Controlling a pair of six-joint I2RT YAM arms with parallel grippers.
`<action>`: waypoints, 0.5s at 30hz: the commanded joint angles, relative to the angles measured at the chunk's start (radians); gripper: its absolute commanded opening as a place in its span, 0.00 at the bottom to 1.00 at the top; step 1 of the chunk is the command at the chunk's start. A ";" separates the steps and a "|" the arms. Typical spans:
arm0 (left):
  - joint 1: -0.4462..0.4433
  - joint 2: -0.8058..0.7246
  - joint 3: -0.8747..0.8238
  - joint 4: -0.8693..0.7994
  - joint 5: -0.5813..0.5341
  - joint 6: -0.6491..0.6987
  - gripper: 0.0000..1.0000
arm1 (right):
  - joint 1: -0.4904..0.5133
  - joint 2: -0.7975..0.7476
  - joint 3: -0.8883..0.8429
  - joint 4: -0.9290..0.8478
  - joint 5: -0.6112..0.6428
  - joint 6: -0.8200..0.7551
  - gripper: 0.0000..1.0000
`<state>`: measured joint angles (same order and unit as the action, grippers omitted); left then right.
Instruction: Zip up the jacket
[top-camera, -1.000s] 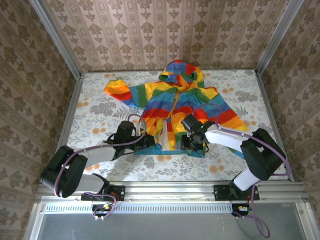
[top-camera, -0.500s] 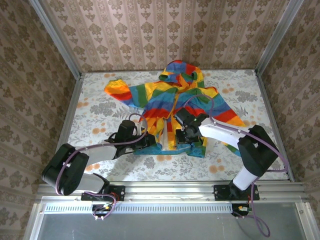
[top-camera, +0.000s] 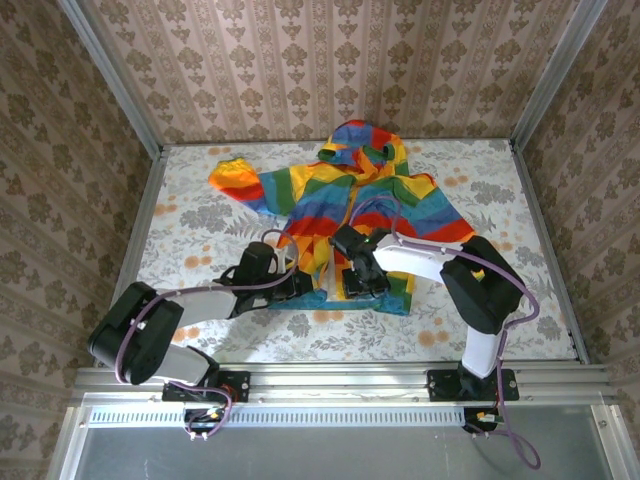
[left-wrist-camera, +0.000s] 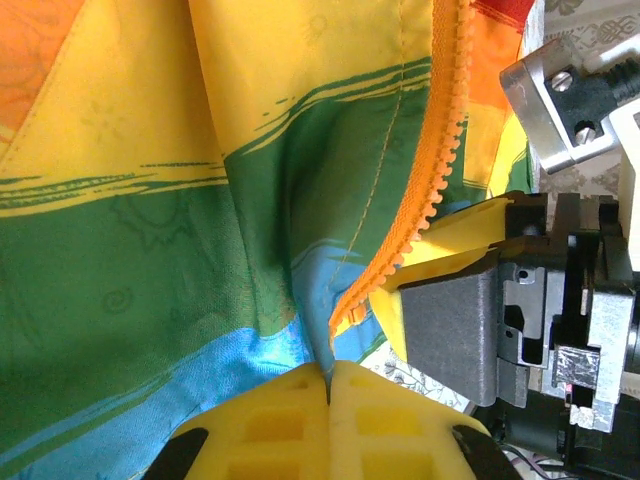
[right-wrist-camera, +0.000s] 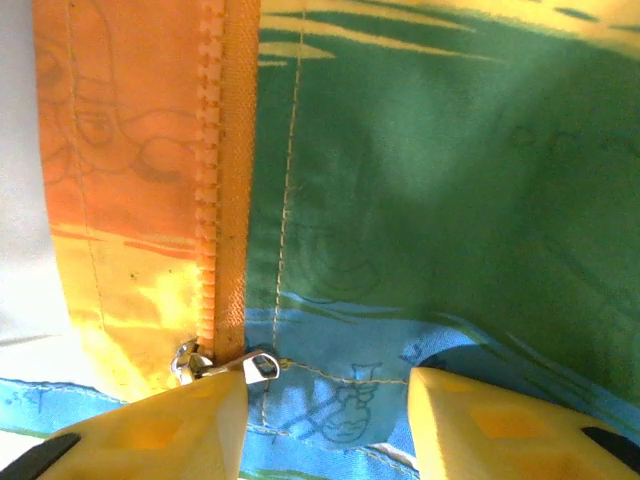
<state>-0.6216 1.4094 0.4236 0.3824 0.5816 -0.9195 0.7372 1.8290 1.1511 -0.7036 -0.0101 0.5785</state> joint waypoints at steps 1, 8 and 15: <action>-0.010 0.005 0.030 -0.001 -0.008 0.025 0.00 | 0.008 0.032 0.008 -0.041 0.052 0.000 0.40; -0.015 0.015 0.039 -0.009 -0.014 0.031 0.00 | 0.010 -0.054 -0.015 -0.023 0.105 -0.003 0.07; -0.034 0.037 0.079 -0.008 -0.016 0.033 0.00 | 0.009 -0.204 -0.042 -0.009 0.173 -0.008 0.00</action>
<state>-0.6453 1.4315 0.4648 0.3820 0.5743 -0.9146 0.7444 1.7012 1.1191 -0.7055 0.0917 0.5747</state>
